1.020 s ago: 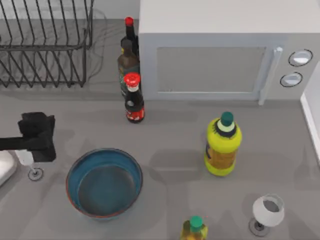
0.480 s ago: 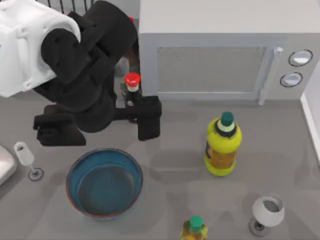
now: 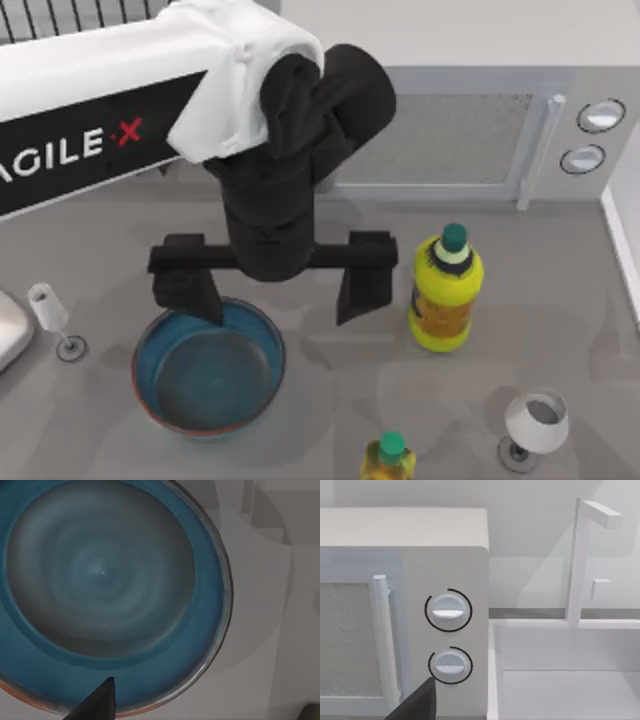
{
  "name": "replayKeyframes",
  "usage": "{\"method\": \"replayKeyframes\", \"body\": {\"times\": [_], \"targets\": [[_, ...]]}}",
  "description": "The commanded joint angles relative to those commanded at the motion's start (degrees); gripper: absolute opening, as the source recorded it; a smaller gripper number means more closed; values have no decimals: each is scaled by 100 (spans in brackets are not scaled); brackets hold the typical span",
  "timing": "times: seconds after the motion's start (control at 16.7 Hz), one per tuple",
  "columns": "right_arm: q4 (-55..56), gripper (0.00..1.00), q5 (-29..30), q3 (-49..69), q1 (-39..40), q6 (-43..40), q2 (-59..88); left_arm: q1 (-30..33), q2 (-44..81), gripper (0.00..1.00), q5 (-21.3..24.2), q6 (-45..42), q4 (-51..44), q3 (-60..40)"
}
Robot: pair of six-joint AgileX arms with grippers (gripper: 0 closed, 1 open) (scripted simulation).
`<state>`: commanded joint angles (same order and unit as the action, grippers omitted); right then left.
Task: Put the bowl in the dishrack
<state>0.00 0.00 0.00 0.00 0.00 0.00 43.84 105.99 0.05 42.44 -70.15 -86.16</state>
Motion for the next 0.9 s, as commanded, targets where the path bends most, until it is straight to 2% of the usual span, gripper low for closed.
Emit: {"method": "replayKeyframes", "body": {"times": [0.36,0.72,0.9], "targets": [[0,100,0,0,0,0,0,-21,59,100,1,-19,239,206],[0,100,0,0,0,0,0,-19,509,100,3,-27,1822,1250],[0,100,0,0,0,0,0,-17,631,100,3,-26,2150,1518]]}}
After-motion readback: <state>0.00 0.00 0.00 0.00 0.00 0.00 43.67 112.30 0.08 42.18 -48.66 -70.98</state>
